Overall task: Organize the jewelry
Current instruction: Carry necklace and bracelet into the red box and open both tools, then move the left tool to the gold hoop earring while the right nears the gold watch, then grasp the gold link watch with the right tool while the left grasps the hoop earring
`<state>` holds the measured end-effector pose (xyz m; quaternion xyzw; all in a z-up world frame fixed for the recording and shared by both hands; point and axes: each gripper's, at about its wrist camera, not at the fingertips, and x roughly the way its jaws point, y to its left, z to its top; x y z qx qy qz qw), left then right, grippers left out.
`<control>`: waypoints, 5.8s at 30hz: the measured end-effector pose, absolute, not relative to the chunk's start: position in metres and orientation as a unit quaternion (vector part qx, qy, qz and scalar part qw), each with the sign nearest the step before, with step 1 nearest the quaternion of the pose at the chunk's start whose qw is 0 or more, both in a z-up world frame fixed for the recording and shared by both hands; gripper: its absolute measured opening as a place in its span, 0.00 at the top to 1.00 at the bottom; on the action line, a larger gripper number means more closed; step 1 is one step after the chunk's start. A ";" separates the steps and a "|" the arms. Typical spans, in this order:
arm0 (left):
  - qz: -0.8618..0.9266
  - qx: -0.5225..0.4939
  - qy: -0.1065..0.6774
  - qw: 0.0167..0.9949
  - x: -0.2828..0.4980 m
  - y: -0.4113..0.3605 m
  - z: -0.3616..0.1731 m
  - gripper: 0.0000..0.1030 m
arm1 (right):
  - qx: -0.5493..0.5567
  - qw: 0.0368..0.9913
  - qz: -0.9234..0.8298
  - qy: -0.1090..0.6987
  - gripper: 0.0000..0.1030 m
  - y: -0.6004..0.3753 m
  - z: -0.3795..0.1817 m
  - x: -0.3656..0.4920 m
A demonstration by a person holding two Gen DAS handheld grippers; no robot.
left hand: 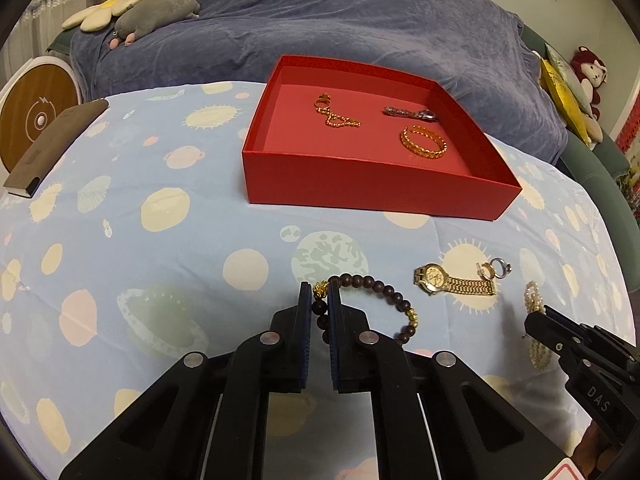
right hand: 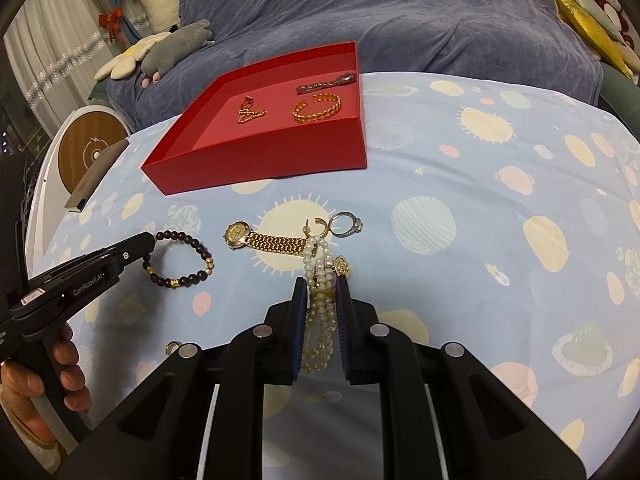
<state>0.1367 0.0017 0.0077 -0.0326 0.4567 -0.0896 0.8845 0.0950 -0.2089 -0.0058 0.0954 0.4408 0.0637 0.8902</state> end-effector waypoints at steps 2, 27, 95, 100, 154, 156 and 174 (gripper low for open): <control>-0.098 -0.038 0.454 0.885 0.134 0.002 0.015 0.95 | 0.097 0.892 0.067 0.437 0.87 -0.207 -0.001 0.094; -0.136 -0.060 0.356 0.923 0.188 0.003 0.134 0.95 | 0.111 0.913 0.091 0.382 0.87 -0.197 0.071 0.177; -0.164 0.003 0.486 0.859 0.073 -0.018 0.008 0.48 | 0.072 0.885 0.093 0.451 0.65 -0.210 -0.007 0.085; -0.166 0.023 0.494 0.853 0.068 -0.028 -0.005 0.48 | 0.073 0.884 0.093 0.452 0.65 -0.210 -0.007 0.088; -0.118 -0.003 0.492 0.863 0.085 0.022 -0.011 0.43 | 0.003 0.869 0.122 0.480 0.79 -0.151 -0.026 0.136; -0.120 0.002 0.491 0.863 0.086 0.019 -0.013 0.43 | 0.017 0.867 0.115 0.484 0.79 -0.157 -0.026 0.129; -0.117 0.049 0.456 0.881 0.085 -0.008 -0.017 0.77 | 0.050 0.866 0.100 0.487 0.79 -0.192 -0.022 0.097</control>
